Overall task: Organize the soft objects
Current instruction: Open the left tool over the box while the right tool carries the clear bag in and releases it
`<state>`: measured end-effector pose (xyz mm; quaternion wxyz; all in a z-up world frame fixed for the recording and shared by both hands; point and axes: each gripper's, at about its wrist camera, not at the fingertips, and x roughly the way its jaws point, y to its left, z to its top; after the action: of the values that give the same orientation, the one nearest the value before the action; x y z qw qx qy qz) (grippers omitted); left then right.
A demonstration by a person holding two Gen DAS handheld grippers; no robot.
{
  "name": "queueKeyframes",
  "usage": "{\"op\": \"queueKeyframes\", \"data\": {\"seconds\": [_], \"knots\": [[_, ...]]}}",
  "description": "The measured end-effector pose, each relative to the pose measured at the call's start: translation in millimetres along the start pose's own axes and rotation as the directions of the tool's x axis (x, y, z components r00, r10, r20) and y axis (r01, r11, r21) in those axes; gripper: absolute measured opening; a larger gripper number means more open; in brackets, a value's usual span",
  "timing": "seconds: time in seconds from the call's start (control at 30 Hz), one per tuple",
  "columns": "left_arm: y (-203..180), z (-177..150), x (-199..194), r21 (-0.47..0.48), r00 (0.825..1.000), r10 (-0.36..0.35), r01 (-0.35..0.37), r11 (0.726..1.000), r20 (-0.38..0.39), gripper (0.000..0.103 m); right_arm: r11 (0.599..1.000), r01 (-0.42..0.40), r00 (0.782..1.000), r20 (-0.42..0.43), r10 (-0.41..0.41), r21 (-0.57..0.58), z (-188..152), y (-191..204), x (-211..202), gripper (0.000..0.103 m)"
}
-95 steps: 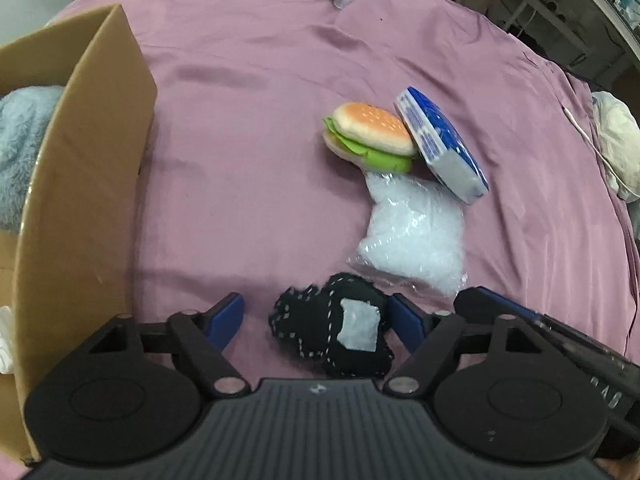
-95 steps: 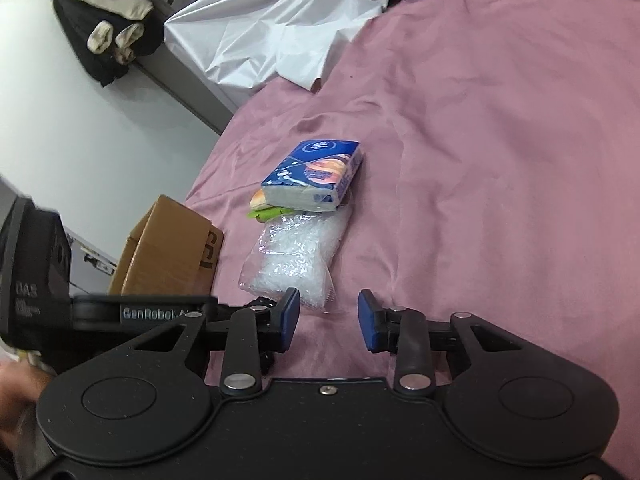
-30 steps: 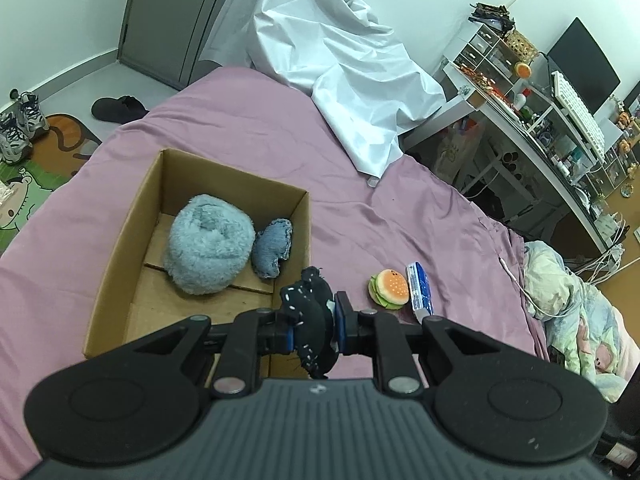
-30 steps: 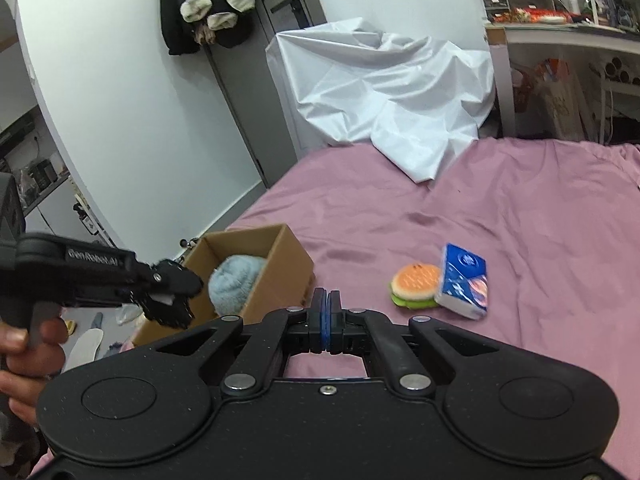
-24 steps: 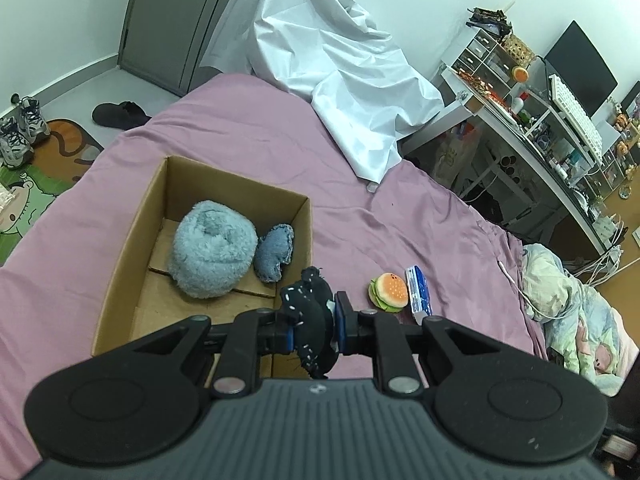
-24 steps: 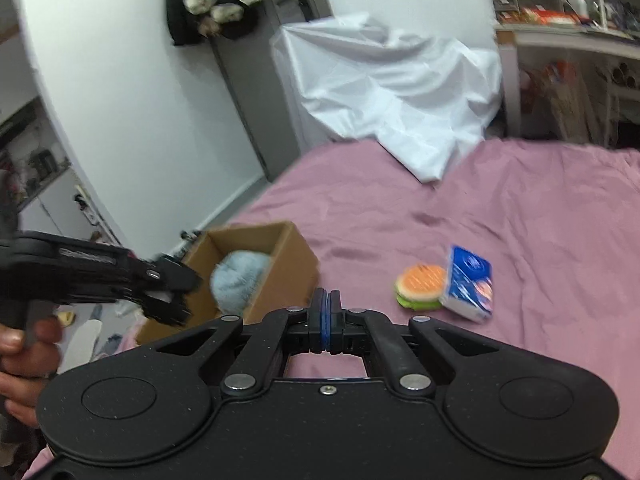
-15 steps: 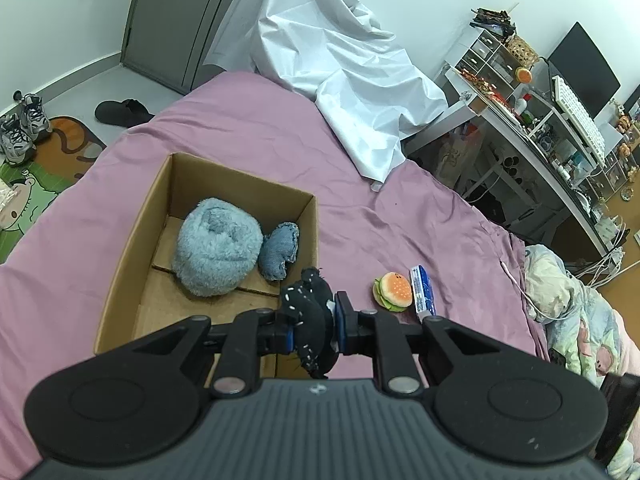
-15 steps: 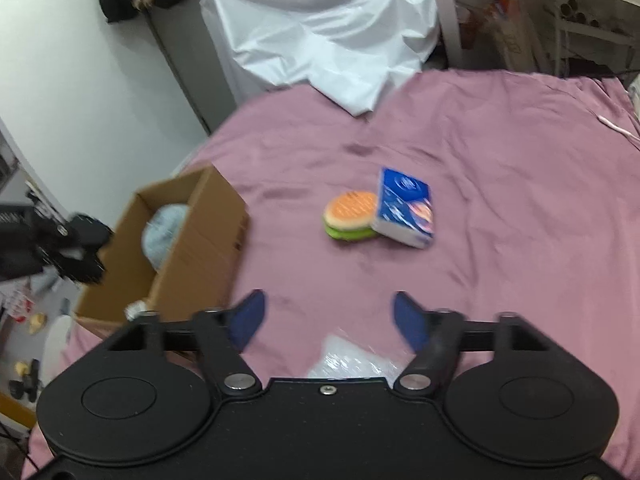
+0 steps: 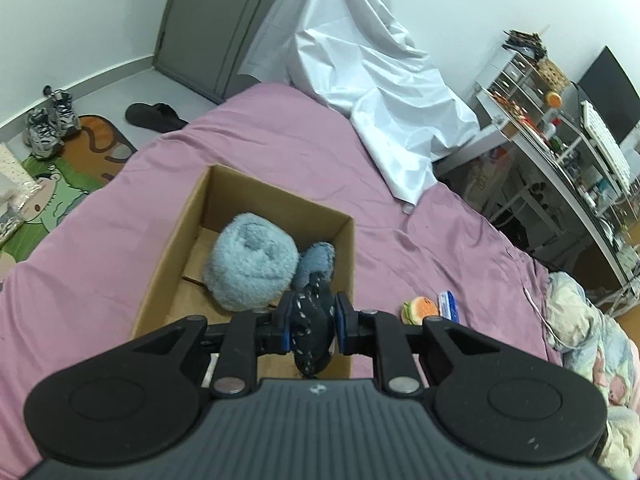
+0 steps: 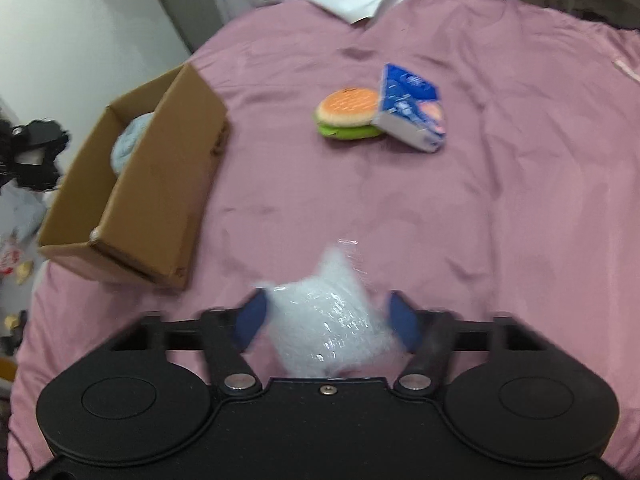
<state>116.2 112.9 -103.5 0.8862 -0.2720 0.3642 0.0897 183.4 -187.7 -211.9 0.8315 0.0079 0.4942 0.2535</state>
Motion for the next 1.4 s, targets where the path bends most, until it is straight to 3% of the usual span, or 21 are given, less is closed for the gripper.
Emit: {"op": "queueKeyframes", "data": {"seconds": [0.17,0.33,0.47,0.7,1.07,1.17,1.2,1.27,1.4], "knots": [[6.5,1.9,-2.1,-0.014,0.999,0.04,-0.04,0.999,0.026,0.023,1.0,-0.001,0.999,0.037,0.002,-0.012,5.9,6.6,-8.5,0.041],[12.5,3.8,-4.9,-0.035,0.998,0.055,-0.054,0.998,0.035,0.042,1.0,-0.014,0.996,0.085,0.014,-0.006,17.9,10.9,-23.1,0.041],[17.6,5.5,-8.2,-0.056,0.998,0.054,-0.051,0.997,0.04,0.049,0.999,-0.044,0.991,0.122,0.046,-0.022,31.0,20.3,-35.6,0.041],[26.8,6.1,-13.1,-0.075,0.996,0.081,-0.078,0.994,0.047,0.073,0.992,-0.103,0.978,0.175,0.116,-0.079,54.9,54.4,-47.0,0.041],[53.7,3.3,-16.5,-0.109,0.993,0.114,-0.11,0.988,0.03,0.077,0.972,-0.193,0.954,0.208,0.218,-0.134,82.3,108.8,-41.9,0.042],[57.7,3.6,-18.9,-0.105,0.992,0.116,-0.112,0.988,0.04,0.079,0.964,-0.239,0.944,0.203,0.26,-0.12,84.5,114.7,-39.9,0.053],[58.1,3.5,-19.2,-0.103,0.992,0.12,-0.115,0.988,0.042,0.082,0.961,-0.257,0.939,0.208,0.274,-0.106,84.9,113.8,-40.5,0.062],[57.5,3.1,-19.4,-0.094,0.991,0.128,-0.123,0.988,0.049,0.084,0.96,-0.262,0.932,0.233,0.279,-0.102,84.9,111.6,-43.5,0.064],[51.9,4.0,-15.6,-0.065,0.991,0.126,-0.123,0.99,0.049,0.084,0.97,-0.231,0.938,0.25,0.241,-0.07,84.7,97.8,-47.2,0.065]]}}
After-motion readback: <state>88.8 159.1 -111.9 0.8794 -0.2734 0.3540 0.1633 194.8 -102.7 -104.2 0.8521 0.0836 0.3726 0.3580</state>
